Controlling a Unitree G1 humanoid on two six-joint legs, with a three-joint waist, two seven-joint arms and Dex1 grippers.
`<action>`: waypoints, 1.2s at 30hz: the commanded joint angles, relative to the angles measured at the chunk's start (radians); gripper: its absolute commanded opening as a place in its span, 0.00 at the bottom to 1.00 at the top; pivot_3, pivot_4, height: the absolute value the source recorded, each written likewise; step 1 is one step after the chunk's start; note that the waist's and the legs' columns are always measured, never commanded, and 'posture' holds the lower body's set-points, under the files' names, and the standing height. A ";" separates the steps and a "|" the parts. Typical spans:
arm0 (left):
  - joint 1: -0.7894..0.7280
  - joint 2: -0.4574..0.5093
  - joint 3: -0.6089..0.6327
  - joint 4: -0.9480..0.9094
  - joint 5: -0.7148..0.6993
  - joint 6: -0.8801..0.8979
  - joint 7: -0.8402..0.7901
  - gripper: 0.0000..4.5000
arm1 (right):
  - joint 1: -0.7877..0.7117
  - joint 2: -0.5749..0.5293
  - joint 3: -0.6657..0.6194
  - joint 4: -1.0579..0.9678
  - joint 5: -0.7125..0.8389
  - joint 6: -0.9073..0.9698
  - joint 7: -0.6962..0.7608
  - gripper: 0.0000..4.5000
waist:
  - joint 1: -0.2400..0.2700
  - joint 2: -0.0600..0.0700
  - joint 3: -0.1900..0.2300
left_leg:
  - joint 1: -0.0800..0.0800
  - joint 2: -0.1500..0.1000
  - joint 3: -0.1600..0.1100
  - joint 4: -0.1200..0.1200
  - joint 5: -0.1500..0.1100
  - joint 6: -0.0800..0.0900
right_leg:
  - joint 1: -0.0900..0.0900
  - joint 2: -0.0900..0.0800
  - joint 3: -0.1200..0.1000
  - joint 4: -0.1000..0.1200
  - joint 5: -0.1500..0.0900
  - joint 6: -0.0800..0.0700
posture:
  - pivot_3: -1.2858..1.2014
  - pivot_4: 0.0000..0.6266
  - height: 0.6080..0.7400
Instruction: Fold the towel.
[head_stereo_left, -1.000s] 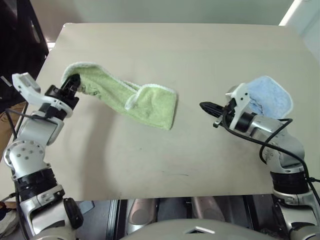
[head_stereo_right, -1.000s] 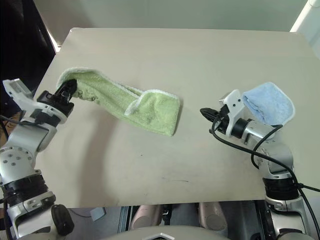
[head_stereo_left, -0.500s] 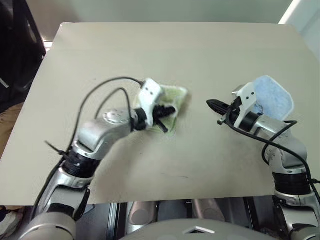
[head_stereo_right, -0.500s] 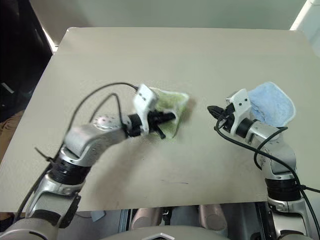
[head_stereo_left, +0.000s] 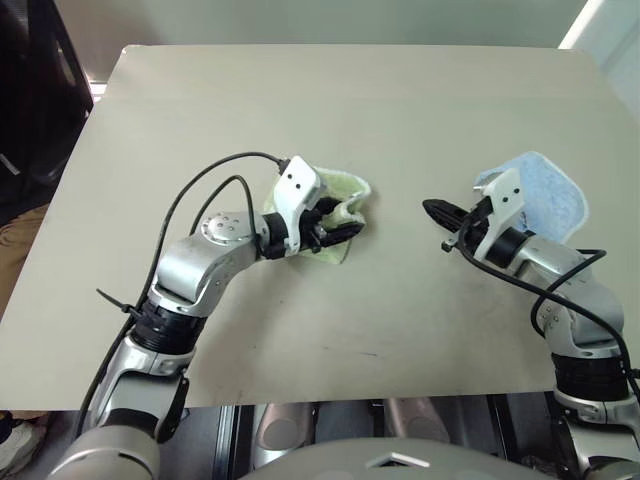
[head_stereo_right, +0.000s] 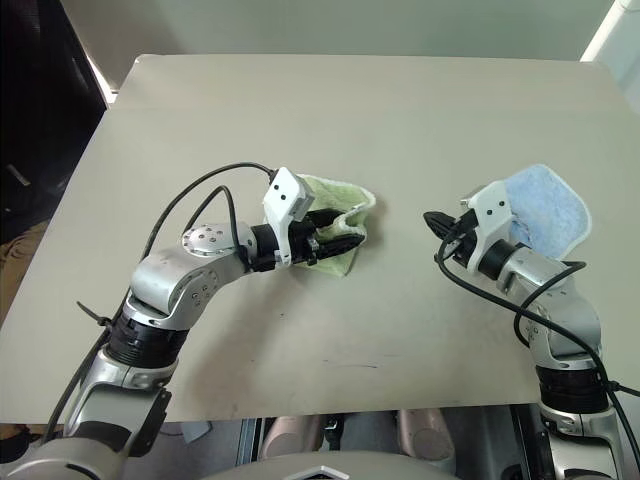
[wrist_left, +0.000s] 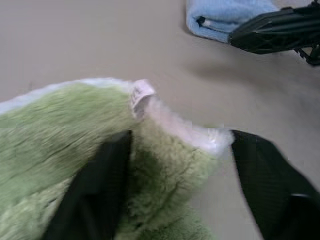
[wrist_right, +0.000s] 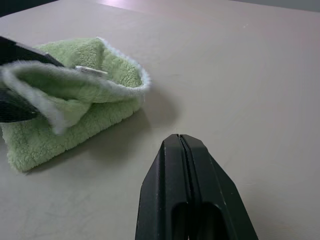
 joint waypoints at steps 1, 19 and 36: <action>0.022 0.011 0.146 -0.064 -0.091 0.038 -0.016 0.99 | -0.033 0.002 -0.005 -0.024 0.005 -0.015 0.001 0.00 | -0.002 0.000 0.000 | 0.000 0.000 0.000 0.000 0.000 0.000 | 0.000 0.000 0.000 0.000 0.000 0.000 | 0.52 0.24 0.97; -0.047 0.025 0.286 0.070 -0.026 -0.058 -0.024 0.46 | -0.263 0.100 0.116 0.087 -0.010 -0.013 0.031 0.00 | 0.002 0.000 0.000 | 0.001 0.001 -0.002 0.004 -0.002 0.012 | 0.002 0.000 -0.001 0.001 0.004 -0.005 | 0.52 0.24 0.97; 0.026 0.105 -0.069 0.266 0.400 -0.284 -0.187 0.01 | -0.312 0.284 0.344 0.471 -0.190 -0.081 0.048 0.00 | -0.001 0.002 -0.001 | -0.014 0.001 -0.003 0.010 0.000 0.006 | -0.012 0.000 -0.003 0.003 0.008 -0.007 | 0.52 0.24 0.97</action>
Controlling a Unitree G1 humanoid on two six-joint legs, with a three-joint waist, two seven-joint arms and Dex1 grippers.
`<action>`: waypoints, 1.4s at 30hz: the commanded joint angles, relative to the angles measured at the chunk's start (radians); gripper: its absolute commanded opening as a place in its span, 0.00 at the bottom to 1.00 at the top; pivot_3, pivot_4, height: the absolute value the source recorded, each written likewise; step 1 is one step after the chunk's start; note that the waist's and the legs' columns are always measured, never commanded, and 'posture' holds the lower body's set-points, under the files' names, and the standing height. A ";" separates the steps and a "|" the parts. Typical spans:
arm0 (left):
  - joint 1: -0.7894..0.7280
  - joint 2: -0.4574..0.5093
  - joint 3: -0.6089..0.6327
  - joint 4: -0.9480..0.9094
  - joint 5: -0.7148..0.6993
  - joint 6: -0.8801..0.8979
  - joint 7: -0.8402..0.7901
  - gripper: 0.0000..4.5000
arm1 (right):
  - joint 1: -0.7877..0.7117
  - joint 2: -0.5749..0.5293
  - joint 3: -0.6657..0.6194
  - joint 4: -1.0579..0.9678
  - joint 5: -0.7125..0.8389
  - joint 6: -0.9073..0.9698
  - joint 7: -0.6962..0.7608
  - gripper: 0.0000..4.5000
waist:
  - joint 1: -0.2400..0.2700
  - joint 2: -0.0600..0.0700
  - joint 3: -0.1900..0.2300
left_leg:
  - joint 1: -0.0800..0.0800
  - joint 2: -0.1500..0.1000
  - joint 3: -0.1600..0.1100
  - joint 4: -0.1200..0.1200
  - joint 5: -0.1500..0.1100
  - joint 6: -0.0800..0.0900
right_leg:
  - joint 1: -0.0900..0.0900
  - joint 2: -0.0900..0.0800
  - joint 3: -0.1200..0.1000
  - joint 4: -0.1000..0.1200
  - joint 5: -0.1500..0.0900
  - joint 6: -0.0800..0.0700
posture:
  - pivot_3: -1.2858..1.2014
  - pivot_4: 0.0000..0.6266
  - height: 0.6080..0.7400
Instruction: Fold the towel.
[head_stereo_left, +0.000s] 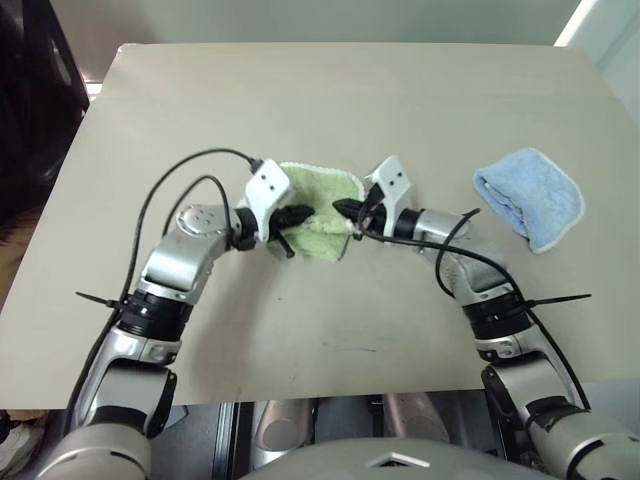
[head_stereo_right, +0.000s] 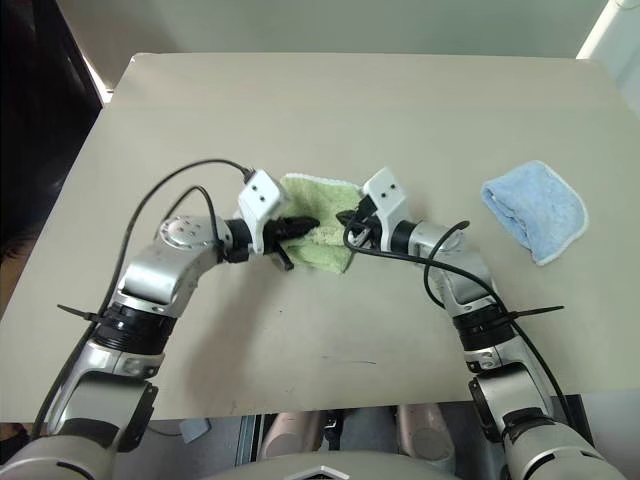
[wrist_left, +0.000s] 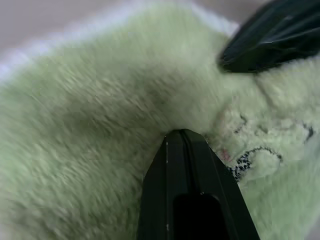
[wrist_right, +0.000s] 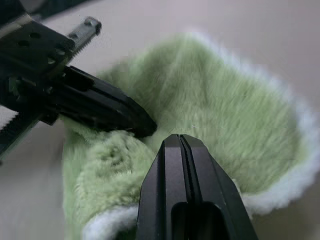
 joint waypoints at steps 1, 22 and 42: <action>0.042 0.019 -0.015 0.005 0.055 -0.023 -0.017 0.01 | 0.022 0.009 0.015 0.008 -0.031 -0.028 0.007 0.00 | 0.000 0.003 -0.002 | 0.000 0.000 0.000 0.000 0.000 0.000 | 0.000 0.000 0.000 0.000 0.000 0.000 | 0.52 0.24 0.97; 0.007 -0.078 0.547 -0.071 -0.425 0.341 0.145 0.01 | 0.130 -0.143 -0.216 -0.438 0.105 0.065 0.013 0.00 | -0.002 0.002 -0.002 | 0.001 0.001 0.001 0.001 0.003 0.002 | 0.002 0.000 -0.001 0.001 0.005 -0.002 | 0.52 0.24 0.97; 0.054 -0.076 0.622 0.134 -0.515 0.586 0.219 0.99 | 0.200 -0.152 -0.213 -0.470 0.111 0.080 -0.013 0.00 | -0.001 0.001 -0.002 | 0.002 0.000 0.001 -0.001 0.011 0.002 | 0.003 0.001 0.000 -0.001 0.012 -0.003 | 0.52 0.24 0.97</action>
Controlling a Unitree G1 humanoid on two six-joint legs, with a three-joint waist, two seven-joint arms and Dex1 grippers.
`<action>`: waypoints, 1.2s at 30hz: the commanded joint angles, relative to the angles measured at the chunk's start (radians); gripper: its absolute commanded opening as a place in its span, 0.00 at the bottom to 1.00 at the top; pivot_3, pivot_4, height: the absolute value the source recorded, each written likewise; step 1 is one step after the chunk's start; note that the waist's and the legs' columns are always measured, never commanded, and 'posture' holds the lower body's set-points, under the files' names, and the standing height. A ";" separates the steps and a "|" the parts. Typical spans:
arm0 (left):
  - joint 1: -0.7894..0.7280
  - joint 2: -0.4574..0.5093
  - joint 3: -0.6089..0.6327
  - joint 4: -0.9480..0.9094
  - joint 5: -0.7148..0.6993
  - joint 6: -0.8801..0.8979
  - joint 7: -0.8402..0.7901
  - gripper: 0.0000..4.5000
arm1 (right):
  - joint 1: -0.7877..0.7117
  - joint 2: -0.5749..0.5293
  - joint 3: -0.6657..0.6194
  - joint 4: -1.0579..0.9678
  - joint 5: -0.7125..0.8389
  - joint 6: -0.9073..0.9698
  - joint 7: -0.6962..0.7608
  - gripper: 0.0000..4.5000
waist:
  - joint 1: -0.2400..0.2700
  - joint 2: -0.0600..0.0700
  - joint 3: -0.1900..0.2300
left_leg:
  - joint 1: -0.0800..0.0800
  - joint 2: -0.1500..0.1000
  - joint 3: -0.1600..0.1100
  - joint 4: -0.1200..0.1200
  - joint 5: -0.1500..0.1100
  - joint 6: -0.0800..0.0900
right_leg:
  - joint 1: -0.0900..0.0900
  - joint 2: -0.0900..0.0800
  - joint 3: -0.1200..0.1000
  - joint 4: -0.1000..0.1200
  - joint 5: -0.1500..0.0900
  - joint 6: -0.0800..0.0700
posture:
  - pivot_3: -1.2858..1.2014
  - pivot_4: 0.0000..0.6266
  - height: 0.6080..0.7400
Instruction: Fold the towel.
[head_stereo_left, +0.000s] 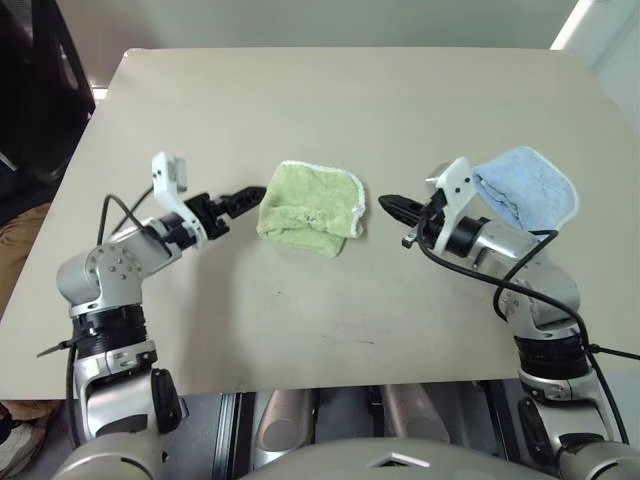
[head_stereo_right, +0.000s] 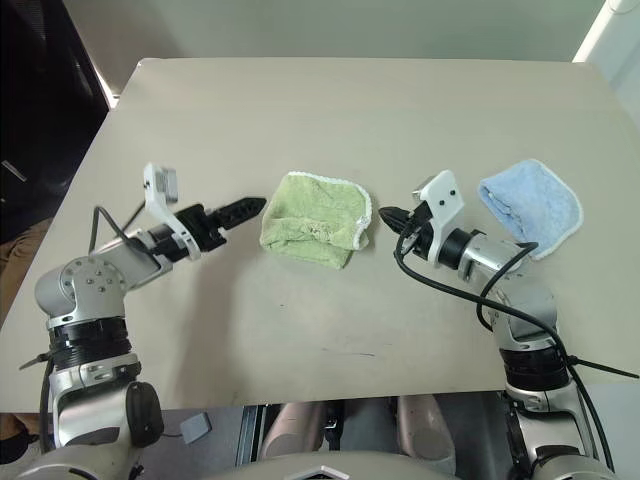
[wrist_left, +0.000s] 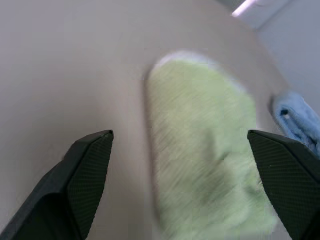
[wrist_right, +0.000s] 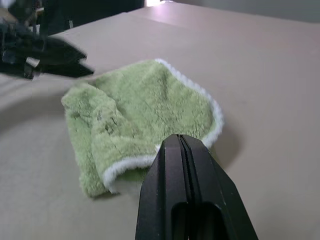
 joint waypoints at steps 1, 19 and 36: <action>-0.020 -0.001 0.010 0.024 -0.010 0.033 0.016 0.99 | -0.008 0.002 -0.006 -0.039 0.011 -0.014 -0.006 0.00 | 0.001 0.000 0.000 | 0.000 0.000 0.000 0.000 0.000 0.000 | 0.000 0.000 0.000 0.000 0.000 0.000 | 0.52 0.24 0.97; -0.022 -0.149 -0.047 -0.068 -0.085 0.139 0.029 0.99 | 0.024 0.008 0.011 -0.072 0.010 -0.002 -0.025 0.00 | 0.013 0.000 0.000 | 0.001 -0.002 -0.001 0.000 0.001 0.001 | 0.003 -0.001 0.001 -0.001 -0.003 0.007 | 0.52 0.24 0.97; -0.019 -0.202 0.027 -0.077 -0.111 0.101 0.090 0.01 | 0.045 0.009 0.017 -0.088 0.010 0.008 -0.042 0.00 | 0.015 0.000 0.000 | 0.002 -0.002 -0.001 0.000 0.001 0.001 | 0.004 -0.001 0.001 -0.001 -0.006 0.012 | 0.52 0.24 0.97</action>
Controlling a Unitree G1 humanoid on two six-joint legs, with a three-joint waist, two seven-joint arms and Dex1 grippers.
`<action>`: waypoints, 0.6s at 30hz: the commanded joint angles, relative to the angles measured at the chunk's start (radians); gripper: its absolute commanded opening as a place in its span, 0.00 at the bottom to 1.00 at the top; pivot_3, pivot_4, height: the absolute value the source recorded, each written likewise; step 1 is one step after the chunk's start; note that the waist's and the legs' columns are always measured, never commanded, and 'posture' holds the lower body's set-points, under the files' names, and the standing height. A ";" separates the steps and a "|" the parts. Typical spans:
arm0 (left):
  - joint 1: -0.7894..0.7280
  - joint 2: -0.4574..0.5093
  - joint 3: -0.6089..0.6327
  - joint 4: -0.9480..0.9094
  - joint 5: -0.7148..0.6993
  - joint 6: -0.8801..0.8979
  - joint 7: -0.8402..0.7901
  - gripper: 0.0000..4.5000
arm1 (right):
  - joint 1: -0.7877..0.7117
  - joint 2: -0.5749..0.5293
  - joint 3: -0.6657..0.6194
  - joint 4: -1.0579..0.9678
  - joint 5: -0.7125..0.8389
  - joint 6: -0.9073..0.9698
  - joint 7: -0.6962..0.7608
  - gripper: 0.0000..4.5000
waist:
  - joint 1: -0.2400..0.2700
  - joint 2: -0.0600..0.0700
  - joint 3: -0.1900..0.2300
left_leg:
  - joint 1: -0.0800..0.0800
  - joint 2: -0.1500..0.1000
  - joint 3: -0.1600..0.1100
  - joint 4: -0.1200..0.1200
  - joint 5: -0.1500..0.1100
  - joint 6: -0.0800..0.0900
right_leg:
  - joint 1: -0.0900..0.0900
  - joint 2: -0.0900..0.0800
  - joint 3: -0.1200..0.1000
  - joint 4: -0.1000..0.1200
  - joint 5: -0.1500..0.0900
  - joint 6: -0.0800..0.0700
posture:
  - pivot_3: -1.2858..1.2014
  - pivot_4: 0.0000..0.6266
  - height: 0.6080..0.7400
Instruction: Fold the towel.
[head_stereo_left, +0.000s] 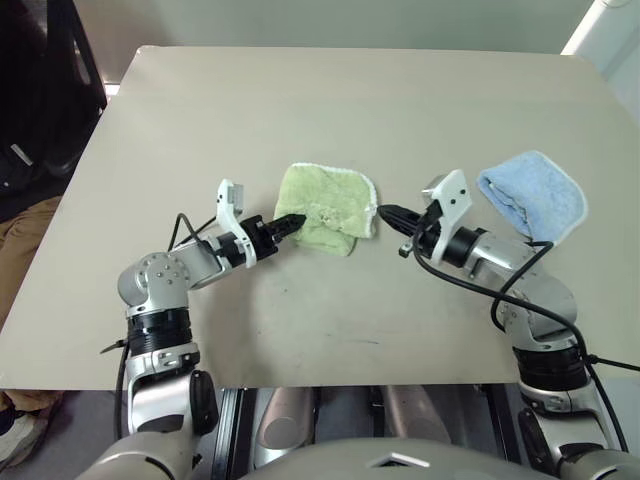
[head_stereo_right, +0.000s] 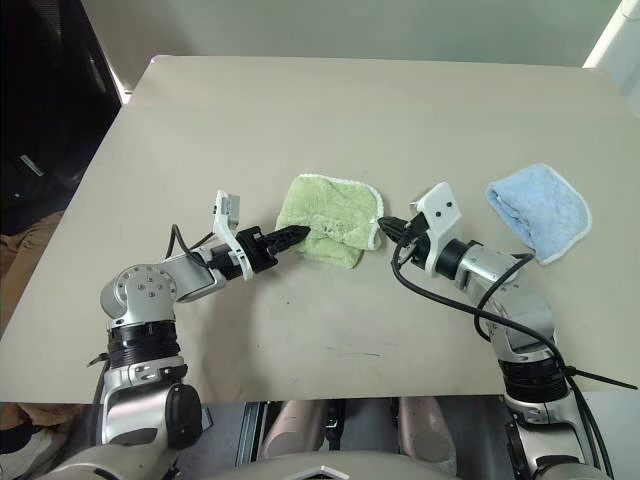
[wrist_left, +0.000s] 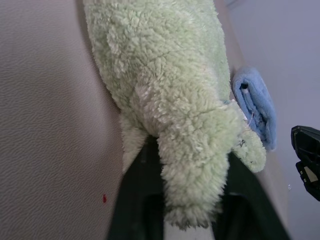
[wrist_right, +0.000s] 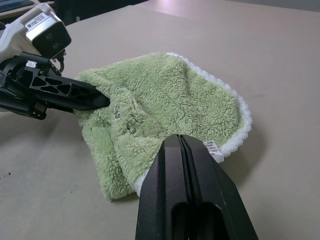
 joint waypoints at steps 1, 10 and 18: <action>0.002 -0.007 0.042 -0.029 -0.031 -0.020 0.021 0.00 | -0.002 0.002 -0.005 -0.043 0.010 -0.005 -0.009 0.00 | 0.000 0.000 0.000 | 0.000 0.000 0.000 0.000 0.000 0.000 | 0.000 0.000 0.000 0.000 0.000 0.000 | 0.52 0.24 0.97; -0.013 0.026 0.234 -0.021 -0.059 -0.174 0.110 0.00 | -0.001 -0.005 -0.015 -0.041 0.010 -0.003 -0.014 0.00 | -0.008 0.000 0.000 | 0.001 0.001 0.000 0.000 0.000 0.000 | 0.000 0.001 0.000 0.000 0.000 0.000 | 0.52 0.24 0.97; -0.008 0.205 0.482 0.074 -0.072 -0.373 0.164 0.00 | -0.011 -0.018 -0.016 -0.025 0.015 -0.009 0.003 0.00 | -0.012 -0.001 0.000 | 0.001 0.001 0.000 -0.002 0.000 -0.001 | 0.000 0.002 0.000 0.000 0.000 0.000 | 0.52 0.24 0.97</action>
